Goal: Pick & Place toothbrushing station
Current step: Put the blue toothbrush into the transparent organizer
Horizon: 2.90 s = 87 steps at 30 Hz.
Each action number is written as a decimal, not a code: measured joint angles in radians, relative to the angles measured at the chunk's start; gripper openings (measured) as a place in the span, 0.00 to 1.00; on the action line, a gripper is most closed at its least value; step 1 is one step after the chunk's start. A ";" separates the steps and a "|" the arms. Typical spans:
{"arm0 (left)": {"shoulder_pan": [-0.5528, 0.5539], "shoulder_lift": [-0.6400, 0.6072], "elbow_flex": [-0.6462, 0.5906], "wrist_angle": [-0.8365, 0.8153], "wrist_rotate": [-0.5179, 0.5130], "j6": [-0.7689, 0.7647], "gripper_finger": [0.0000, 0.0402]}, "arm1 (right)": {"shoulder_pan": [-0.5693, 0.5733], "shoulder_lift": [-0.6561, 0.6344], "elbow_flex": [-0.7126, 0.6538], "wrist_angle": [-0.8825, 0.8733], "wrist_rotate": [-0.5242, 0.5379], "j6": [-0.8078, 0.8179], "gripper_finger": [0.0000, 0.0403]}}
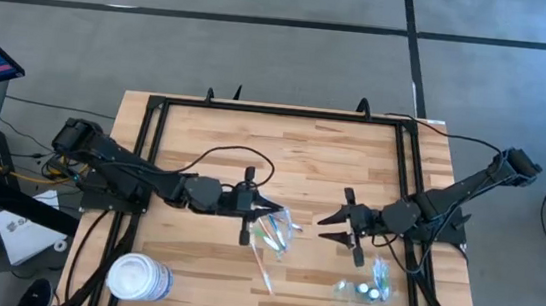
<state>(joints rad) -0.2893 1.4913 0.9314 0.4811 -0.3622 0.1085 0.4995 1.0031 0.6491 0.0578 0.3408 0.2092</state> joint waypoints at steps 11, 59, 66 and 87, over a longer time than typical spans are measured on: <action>0.000 0.110 0.073 0.060 -0.007 0.023 0.00 | -0.024 0.000 0.000 0.002 0.000 0.000 0.32; 0.027 0.259 0.234 0.050 -0.057 0.089 0.00 | -0.093 0.109 0.012 0.087 0.000 -0.007 0.21; 0.027 0.259 0.234 0.049 -0.057 0.090 0.00 | -0.094 0.109 0.012 0.077 -0.001 -0.015 0.03; 0.021 0.241 0.233 0.030 -0.272 0.103 0.04 | -0.005 0.002 0.012 0.042 -0.027 -0.052 0.01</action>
<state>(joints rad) -0.2687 1.7325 1.1648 0.5112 -0.6346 0.2115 0.4948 1.0048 0.6609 0.1002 0.3141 0.1570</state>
